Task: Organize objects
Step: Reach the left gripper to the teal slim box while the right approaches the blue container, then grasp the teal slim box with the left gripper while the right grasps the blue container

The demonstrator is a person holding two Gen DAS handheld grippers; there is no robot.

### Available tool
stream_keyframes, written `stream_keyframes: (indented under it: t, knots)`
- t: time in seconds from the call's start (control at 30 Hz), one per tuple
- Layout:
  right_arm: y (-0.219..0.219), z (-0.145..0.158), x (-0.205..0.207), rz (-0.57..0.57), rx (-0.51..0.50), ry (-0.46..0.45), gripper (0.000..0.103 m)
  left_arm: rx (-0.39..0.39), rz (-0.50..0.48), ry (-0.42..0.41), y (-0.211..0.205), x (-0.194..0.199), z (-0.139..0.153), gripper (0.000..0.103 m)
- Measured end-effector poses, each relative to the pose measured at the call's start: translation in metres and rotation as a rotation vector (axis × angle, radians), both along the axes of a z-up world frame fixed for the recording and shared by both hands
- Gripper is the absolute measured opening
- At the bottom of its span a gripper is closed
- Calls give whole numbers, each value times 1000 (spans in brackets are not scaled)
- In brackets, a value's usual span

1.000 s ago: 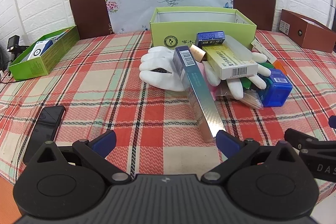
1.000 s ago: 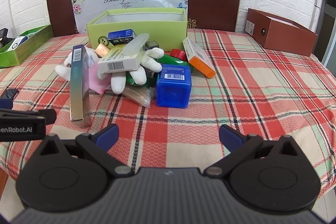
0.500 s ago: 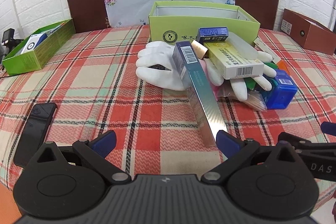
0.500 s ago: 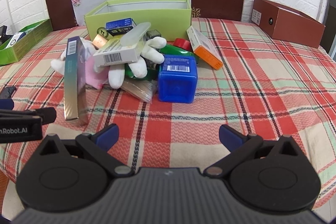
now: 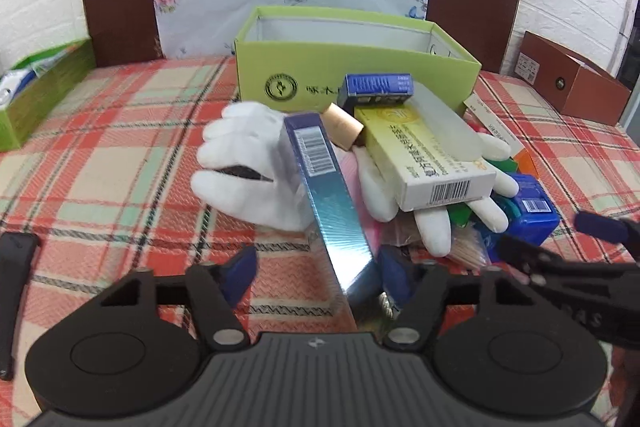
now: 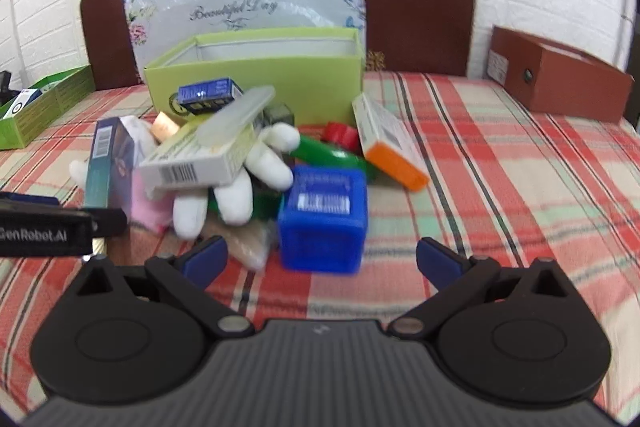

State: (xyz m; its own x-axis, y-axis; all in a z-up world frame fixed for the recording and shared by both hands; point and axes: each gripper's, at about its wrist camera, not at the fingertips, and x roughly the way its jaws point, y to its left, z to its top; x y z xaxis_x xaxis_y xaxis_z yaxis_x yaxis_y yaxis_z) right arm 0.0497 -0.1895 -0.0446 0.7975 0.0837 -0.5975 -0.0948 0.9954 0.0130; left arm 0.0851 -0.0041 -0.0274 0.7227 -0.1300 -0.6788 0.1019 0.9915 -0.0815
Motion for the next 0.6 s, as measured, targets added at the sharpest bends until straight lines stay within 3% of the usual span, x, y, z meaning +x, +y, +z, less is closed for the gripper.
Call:
stream_keyframes:
  t: [0.1, 0.17, 0.2, 0.23, 0.47, 0.6]
  knots:
    - [6, -2, 17, 41, -58, -12, 88, -76, -3, 18, 14, -2, -4, 43]
    - [6, -3, 23, 51, -58, -12, 77, -131, -9, 14, 24, -6, -4, 38]
    - [5, -3, 24, 55, -47, -13, 62, -136, -6, 15, 26, -8, -4, 38]
    - [2, -3, 22, 55, -31, -14, 56, -132, -5, 18, 27, -10, -3, 38]
    - [-16, 3, -19, 88, 15, 34, 56, -121, -11, 39, 30, -18, -5, 42]
    - [-13, 0, -21, 85, 0, 52, 55, -141, -32, 56, 27, -11, -7, 33]
